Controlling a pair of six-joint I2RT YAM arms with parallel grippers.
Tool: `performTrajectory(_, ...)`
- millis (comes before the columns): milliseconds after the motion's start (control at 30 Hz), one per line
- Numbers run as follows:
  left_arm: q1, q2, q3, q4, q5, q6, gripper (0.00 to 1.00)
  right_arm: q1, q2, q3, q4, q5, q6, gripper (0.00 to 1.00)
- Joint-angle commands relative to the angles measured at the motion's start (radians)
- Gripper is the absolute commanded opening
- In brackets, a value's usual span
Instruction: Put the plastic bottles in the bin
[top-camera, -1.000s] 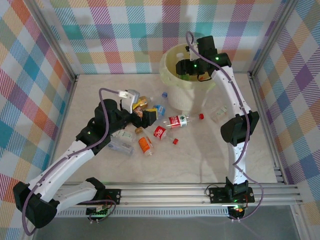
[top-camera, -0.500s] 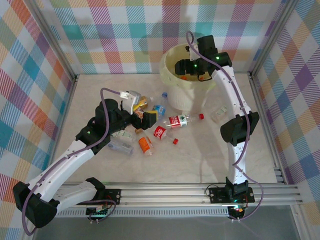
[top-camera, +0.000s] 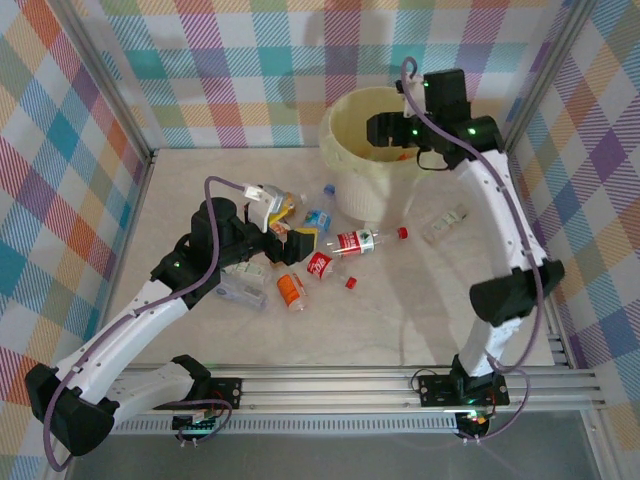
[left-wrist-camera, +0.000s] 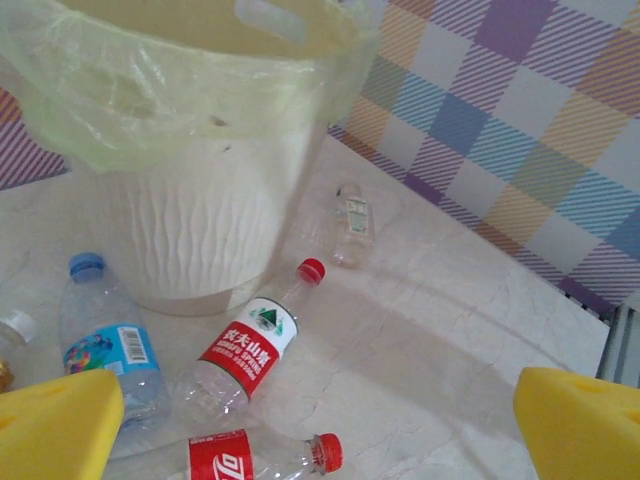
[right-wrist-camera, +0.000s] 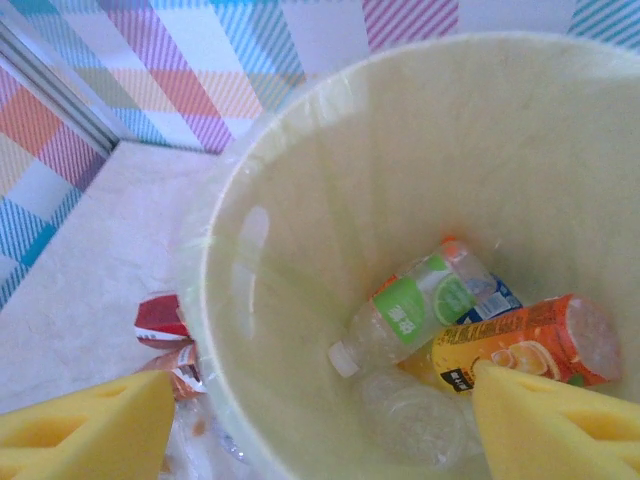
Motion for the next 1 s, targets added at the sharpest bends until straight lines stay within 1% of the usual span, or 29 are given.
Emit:
performTrajectory(0, -0.014, 0.004, 0.052, -0.022, 0.088, 0.033, 1.0, 0.003, -0.112, -0.129, 0.081, 0.041, 0.039, 0.79)
performTrajectory(167, -0.022, 0.033, 0.08, -0.06, 0.143, 0.052, 1.0, 0.002, -0.29, -0.336, 0.087, 0.16, 0.156, 0.8)
performTrajectory(367, -0.034, 0.066, 0.103, -0.089, 0.15, 0.053, 1.0, -0.001, -0.454, -0.572, 0.096, 0.262, 0.26, 0.8)
performTrajectory(433, -0.044, 0.084, 0.117, -0.105, 0.152, 0.062, 1.0, -0.014, -0.502, -0.652, 0.097, 0.282, 0.301, 0.79)
performTrajectory(467, -0.051, 0.092, 0.126, -0.141, 0.147, 0.065, 1.0, -0.022, -0.525, -0.69, 0.099, 0.289, 0.32, 0.79)
performTrajectory(567, -0.075, 0.107, 0.133, -0.157, 0.126, 0.07, 1.0, -0.05, -0.578, -0.787, 0.101, 0.288, 0.363, 0.79)
performTrajectory(667, -0.099, 0.106, 0.129, -0.164, 0.087, 0.078, 1.0, -0.079, -0.607, -0.865, 0.107, 0.279, 0.387, 0.79)
performTrajectory(733, -0.116, 0.101, 0.122, -0.163, 0.046, 0.089, 1.0, -0.096, -0.611, -0.901, 0.106, 0.289, 0.402, 0.79)
performTrajectory(800, -0.127, 0.096, 0.115, -0.157, 0.027, 0.094, 1.0, -0.118, -0.608, -0.934, 0.109, 0.299, 0.423, 0.79)
performTrajectory(967, -0.15, 0.087, 0.105, -0.144, -0.011, 0.093, 1.0, -0.198, -0.572, -1.013, 0.189, 0.255, 0.45, 0.78)
